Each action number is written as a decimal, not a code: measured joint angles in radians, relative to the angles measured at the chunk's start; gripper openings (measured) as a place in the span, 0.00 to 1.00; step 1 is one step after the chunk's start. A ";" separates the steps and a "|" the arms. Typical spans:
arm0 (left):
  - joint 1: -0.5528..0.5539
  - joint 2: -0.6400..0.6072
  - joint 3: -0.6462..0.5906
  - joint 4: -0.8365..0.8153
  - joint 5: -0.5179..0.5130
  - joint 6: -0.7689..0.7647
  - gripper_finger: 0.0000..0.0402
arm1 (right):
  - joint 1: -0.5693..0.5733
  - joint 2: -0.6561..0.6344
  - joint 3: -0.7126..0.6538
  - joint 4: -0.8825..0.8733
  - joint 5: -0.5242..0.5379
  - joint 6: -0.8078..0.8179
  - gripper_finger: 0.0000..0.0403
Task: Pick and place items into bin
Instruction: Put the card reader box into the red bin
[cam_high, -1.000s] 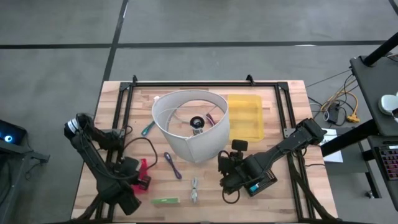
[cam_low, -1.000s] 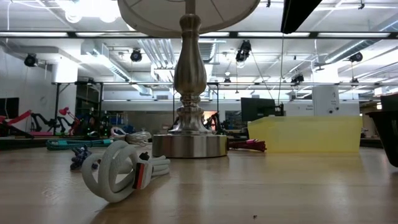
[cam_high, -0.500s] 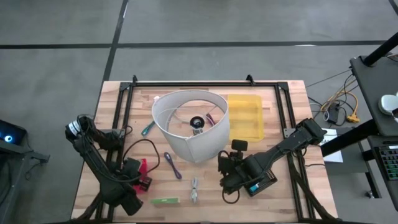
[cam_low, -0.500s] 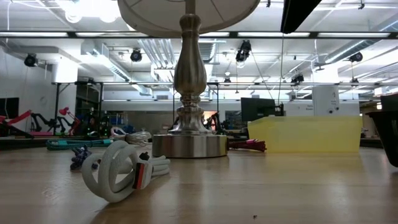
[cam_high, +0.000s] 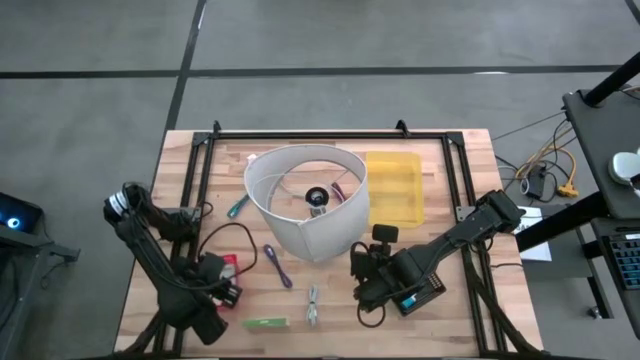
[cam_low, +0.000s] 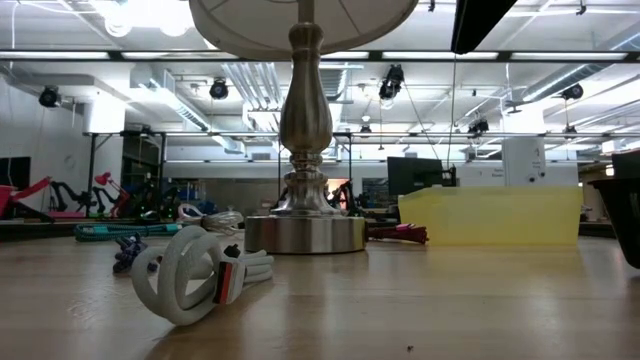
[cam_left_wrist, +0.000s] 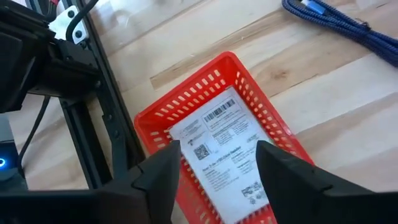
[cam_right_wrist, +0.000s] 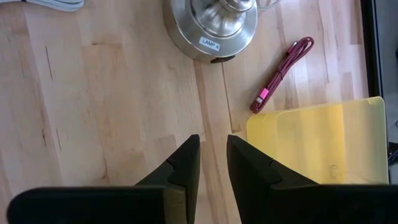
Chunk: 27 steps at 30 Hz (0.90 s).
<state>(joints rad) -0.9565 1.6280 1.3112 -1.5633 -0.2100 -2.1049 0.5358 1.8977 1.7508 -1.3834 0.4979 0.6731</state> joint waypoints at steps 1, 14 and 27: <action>0.000 -0.011 0.002 -0.001 -0.002 0.000 0.49 | 0.000 0.000 0.000 0.000 0.000 0.000 0.17; 0.001 -0.196 0.050 0.443 -0.330 0.622 0.50 | 0.000 -0.004 0.000 0.003 0.083 0.014 0.17; 0.004 -0.085 0.000 0.786 -0.227 1.117 0.50 | -0.002 -0.005 0.000 0.004 0.084 0.031 0.17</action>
<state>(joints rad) -0.9530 1.5432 1.3109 -0.7772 -0.4368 -0.9874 0.5335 1.8927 1.7508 -1.3791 0.5823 0.7040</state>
